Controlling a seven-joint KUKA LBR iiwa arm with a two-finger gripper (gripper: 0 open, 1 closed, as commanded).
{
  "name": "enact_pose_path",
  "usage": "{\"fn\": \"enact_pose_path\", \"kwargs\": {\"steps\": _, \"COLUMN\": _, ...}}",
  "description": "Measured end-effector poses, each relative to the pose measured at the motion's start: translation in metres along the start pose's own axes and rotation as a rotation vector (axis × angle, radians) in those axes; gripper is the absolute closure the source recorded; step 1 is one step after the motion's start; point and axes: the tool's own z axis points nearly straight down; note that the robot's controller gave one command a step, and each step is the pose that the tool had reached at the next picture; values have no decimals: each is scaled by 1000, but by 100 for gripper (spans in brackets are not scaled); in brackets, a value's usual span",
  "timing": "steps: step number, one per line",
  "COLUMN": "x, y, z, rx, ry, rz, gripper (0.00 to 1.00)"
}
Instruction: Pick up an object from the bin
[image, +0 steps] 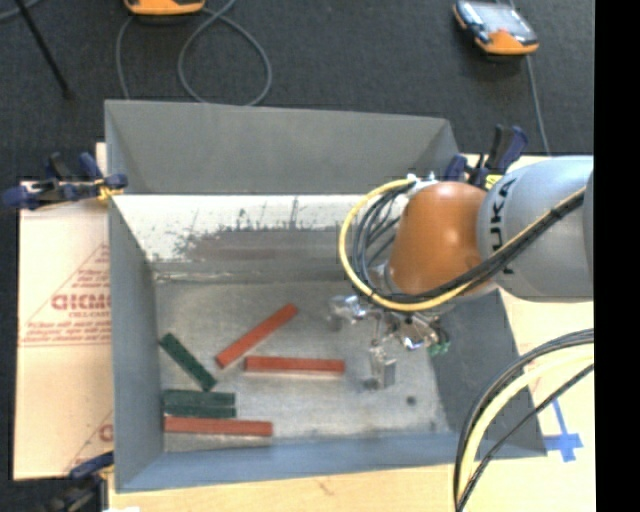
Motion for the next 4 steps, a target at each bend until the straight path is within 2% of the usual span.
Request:
{"fn": "enact_pose_path", "kwargs": {"steps": 1, "x": 29, "y": 69, "z": 7, "rx": -7, "ry": 6, "rz": -182, "gripper": 0}}
{"fn": "enact_pose_path", "kwargs": {"steps": 2, "x": -11, "y": 137, "z": 17, "rx": -7, "ry": -2, "rz": -226, "gripper": 0}}
{"fn": "enact_pose_path", "kwargs": {"steps": 3, "x": -10, "y": 134, "z": 16, "rx": -5, "ry": -1, "rz": -222, "gripper": 100}}
{"fn": "enact_pose_path", "kwargs": {"steps": 4, "x": -35, "y": 118, "z": -137, "rx": 0, "ry": -7, "rz": -231, "gripper": 100}}
